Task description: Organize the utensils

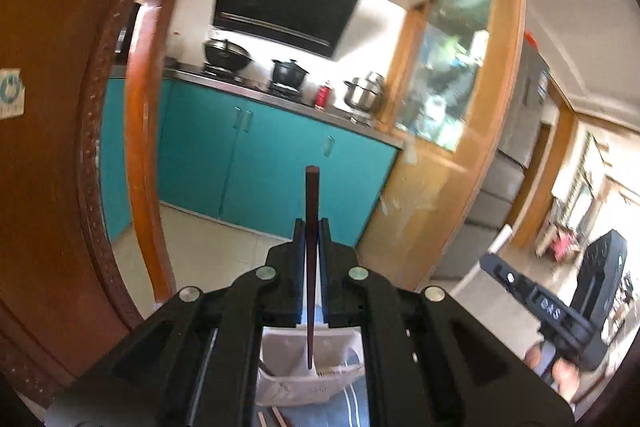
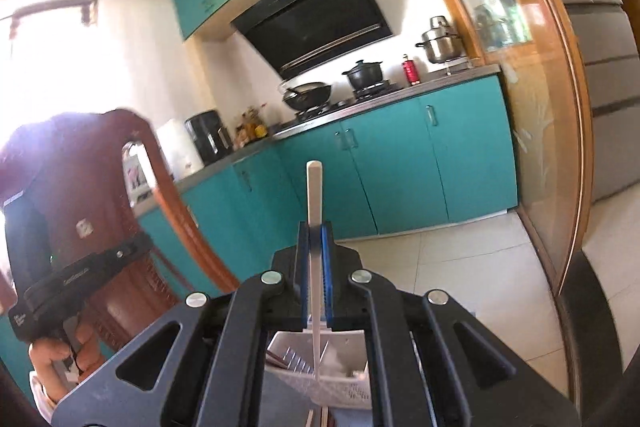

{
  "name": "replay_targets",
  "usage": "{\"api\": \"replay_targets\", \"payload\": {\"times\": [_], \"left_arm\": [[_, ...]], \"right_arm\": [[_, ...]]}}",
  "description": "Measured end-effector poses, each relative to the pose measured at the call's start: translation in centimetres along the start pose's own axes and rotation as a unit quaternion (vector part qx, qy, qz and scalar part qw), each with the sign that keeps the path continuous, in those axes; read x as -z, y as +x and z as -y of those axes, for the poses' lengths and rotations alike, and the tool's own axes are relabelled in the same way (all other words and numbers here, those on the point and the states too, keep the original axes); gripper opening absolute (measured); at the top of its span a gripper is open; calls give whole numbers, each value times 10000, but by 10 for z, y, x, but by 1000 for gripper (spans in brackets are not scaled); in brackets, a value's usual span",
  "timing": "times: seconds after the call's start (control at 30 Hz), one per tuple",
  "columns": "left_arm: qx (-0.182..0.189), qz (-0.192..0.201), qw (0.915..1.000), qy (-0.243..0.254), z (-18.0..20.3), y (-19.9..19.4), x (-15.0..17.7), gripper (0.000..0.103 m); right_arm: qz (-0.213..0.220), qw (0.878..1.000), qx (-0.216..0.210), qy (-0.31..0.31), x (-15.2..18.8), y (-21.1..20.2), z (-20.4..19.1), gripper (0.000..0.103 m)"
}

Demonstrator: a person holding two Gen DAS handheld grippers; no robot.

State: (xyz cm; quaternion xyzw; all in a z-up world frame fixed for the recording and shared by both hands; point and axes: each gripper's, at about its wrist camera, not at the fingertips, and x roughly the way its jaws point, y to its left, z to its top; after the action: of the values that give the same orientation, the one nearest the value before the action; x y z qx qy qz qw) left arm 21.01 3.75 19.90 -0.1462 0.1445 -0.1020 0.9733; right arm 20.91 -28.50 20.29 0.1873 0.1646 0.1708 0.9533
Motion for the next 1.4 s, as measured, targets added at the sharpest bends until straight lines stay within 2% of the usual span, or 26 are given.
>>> {"api": "replay_targets", "payload": {"times": [0.07,0.13,0.33,0.5,0.53,0.63,0.67,0.77,0.83,0.9,0.97,1.07,1.13,1.23,1.3,1.37,1.4], "left_arm": [[-85,-18,10000,-24,-2,8,2,7],[-52,-201,9997,-103,-1,22,8,7],[-199,-536,9983,140,8,44,28,7],[-282,-692,9971,120,6,45,41,7],[-305,-705,9970,116,5,45,44,7],[-374,-764,9964,43,0,43,49,8],[-373,-796,9961,33,-1,42,51,12],[-360,-825,9959,65,-2,35,55,16],[-203,-889,9957,172,1,27,57,19],[59,-1075,9933,429,9,19,60,23],[19,-1194,9901,744,18,12,62,23],[-112,-1195,9876,1009,25,-2,69,23],[-181,-1262,9863,1050,20,-7,77,23],[-304,-1419,9841,1023,7,-4,89,23],[-427,-1612,9810,993,-1,4,98,23],[-481,-1799,9773,1006,-6,11,107,23],[-496,-1872,9760,1001,-8,14,111,24]], "right_arm": [[102,9999,2,75,6,10,5,7],[210,9998,55,15,14,19,6,7],[-196,9978,334,-534,38,37,-9,7],[-283,9968,410,-625,50,36,-9,7],[-302,9969,402,-607,51,34,-7,9],[-282,9971,485,-522,52,27,-4,37],[-249,9973,470,-504,53,23,-4,38],[-247,9972,380,-588,51,7,-9,38],[-341,9964,41,-777,48,-9,-19,38],[-647,9920,-453,-984,48,-19,-32,38],[-1105,9825,-711,-1317,57,-22,-47,38],[-1965,9615,-679,-1797,96,-1,-62,38],[-2476,9500,-519,-1832,127,21,-57,38],[-3435,9247,-122,-1638,195,65,-30,38],[-4040,9014,284,-1532,239,91,-10,37],[-4384,8854,485,-1463,266,107,-1,37],[-4450,8822,501,-1458,272,111,0,37]]}}
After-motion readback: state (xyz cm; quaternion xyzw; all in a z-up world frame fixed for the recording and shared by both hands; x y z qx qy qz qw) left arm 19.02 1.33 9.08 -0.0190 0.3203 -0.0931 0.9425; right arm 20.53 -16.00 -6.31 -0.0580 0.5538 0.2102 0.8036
